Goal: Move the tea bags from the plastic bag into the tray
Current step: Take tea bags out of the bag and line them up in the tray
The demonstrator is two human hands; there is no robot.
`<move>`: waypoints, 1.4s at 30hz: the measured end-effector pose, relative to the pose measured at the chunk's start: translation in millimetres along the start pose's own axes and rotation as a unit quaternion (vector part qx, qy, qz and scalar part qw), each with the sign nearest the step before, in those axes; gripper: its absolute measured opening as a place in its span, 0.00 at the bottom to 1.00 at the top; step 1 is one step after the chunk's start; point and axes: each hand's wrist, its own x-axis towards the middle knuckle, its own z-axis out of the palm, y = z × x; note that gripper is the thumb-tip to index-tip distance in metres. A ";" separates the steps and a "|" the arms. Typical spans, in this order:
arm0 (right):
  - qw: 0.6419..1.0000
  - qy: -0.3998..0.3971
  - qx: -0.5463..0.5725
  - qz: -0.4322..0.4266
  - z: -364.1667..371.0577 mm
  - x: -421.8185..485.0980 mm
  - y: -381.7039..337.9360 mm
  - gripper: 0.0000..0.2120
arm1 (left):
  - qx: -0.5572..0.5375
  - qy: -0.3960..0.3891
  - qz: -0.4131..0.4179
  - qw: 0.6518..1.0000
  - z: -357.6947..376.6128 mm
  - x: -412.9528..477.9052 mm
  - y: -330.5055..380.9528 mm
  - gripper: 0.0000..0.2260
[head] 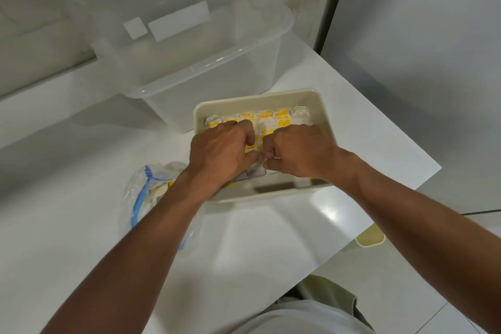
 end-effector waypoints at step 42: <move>0.948 0.053 -0.215 -0.226 7.2 60.0 -163.2 0.09 | 0.121 -0.034 -0.099 0.987 9.5 -116.3 -148.3 0.20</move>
